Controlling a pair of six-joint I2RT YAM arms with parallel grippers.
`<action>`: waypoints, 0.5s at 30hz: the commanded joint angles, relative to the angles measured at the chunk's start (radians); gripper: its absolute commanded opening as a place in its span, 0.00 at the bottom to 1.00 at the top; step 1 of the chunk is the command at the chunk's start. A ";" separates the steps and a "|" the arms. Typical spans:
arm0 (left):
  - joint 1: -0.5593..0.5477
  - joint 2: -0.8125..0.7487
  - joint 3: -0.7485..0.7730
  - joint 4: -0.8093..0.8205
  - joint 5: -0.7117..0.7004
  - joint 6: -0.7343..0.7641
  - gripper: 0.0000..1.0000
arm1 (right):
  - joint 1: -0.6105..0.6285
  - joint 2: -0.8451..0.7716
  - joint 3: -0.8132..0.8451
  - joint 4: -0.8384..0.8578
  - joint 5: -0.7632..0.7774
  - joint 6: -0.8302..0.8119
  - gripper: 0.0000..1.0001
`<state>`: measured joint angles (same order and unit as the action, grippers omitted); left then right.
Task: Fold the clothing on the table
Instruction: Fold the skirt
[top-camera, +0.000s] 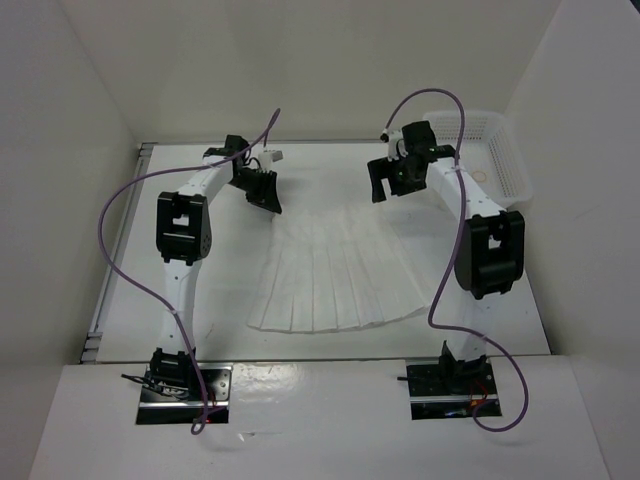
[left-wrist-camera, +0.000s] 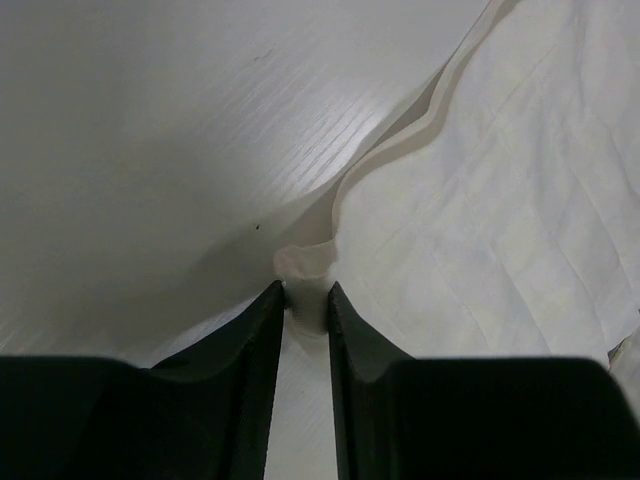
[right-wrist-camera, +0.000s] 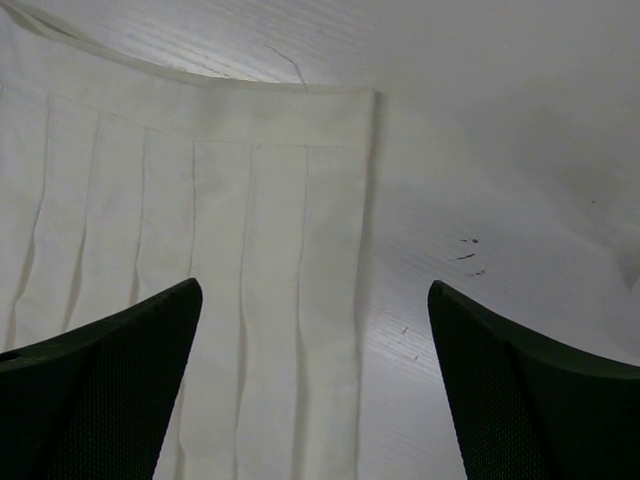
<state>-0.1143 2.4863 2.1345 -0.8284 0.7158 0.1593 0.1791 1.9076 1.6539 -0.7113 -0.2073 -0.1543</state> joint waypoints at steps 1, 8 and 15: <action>-0.004 0.022 0.010 -0.014 0.050 0.029 0.29 | 0.005 0.028 0.052 -0.002 -0.021 -0.002 0.98; -0.004 0.031 0.051 -0.023 0.028 0.020 0.25 | -0.007 0.114 0.052 0.019 -0.067 -0.011 0.93; -0.004 0.022 0.061 -0.032 -0.029 0.029 0.25 | -0.112 0.241 0.161 -0.004 -0.193 -0.021 0.70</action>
<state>-0.1150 2.5046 2.1601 -0.8448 0.7017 0.1585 0.1192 2.1193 1.7401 -0.7124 -0.3374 -0.1665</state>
